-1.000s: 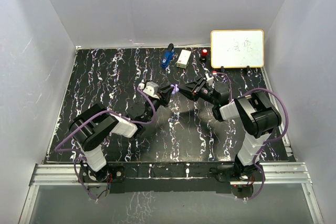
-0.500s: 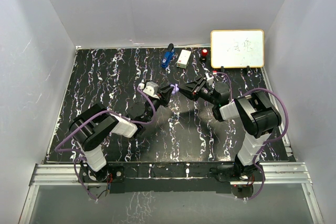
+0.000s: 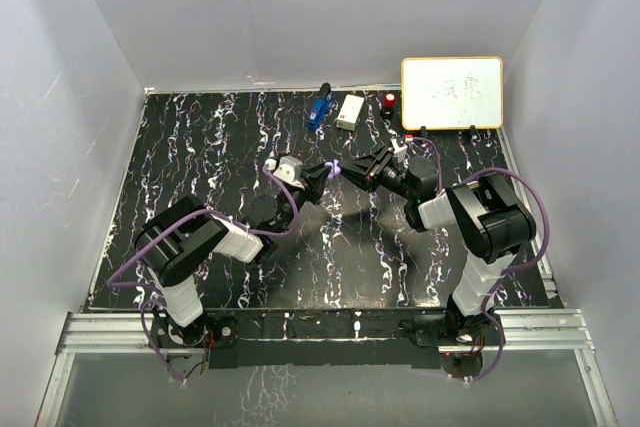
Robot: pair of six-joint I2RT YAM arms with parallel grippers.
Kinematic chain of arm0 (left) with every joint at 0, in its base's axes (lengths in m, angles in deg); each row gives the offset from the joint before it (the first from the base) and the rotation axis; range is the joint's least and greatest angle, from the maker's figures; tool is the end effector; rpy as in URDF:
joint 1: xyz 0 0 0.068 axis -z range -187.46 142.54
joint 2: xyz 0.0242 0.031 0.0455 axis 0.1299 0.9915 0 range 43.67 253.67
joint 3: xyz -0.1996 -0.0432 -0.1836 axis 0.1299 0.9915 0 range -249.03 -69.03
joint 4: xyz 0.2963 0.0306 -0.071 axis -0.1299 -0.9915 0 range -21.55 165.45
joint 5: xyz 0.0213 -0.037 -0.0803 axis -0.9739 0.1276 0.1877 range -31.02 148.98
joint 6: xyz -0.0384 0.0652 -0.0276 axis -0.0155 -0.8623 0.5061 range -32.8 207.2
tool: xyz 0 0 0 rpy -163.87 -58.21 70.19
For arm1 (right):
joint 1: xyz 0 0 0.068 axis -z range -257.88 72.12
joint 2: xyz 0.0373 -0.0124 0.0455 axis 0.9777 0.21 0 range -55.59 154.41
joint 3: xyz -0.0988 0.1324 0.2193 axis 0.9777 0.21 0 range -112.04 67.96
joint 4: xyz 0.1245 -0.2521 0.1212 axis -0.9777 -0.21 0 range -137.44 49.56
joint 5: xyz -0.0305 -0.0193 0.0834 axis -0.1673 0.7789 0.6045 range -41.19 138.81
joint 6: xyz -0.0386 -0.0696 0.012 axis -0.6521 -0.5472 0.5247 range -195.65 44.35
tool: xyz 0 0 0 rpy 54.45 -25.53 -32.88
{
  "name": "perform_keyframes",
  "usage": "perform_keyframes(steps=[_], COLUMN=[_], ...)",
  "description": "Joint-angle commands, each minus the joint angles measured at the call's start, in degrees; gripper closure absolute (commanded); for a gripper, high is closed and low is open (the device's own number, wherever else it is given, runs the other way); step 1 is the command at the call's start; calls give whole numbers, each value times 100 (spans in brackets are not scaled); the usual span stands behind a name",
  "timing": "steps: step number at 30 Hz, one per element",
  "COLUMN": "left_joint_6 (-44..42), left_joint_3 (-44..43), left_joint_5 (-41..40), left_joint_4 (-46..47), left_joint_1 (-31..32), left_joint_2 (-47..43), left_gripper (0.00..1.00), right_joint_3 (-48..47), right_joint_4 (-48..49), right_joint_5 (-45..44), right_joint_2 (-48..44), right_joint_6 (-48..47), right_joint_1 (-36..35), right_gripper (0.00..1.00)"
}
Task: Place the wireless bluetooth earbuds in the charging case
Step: Place the earbud in the charging case.
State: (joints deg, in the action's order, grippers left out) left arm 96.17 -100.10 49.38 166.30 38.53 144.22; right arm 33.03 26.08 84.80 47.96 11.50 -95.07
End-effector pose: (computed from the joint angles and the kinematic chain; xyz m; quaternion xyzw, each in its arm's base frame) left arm 0.2585 -0.2509 0.1741 0.1129 0.5547 -0.3380 0.7519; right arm 0.3460 0.1498 0.1168 0.2169 0.6840 0.6578 0.2291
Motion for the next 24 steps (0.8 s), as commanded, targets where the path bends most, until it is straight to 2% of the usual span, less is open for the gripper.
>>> perform_keyframes(steps=[1,24], left_joint_6=[-36,-166], left_joint_3=[-151,-126], left_joint_5=[17,-42], left_joint_4=[1150,1146], left_joint_1=[40,35], left_joint_2=[23,-92], left_gripper=[100,100], right_joint_3=[-13,5], right_joint_4=[511,598], right_joint_5=[43,62], right_joint_2=[-116,-45], right_joint_6=[22,56], right_joint_1=[-31,-45], right_gripper=[100,100])
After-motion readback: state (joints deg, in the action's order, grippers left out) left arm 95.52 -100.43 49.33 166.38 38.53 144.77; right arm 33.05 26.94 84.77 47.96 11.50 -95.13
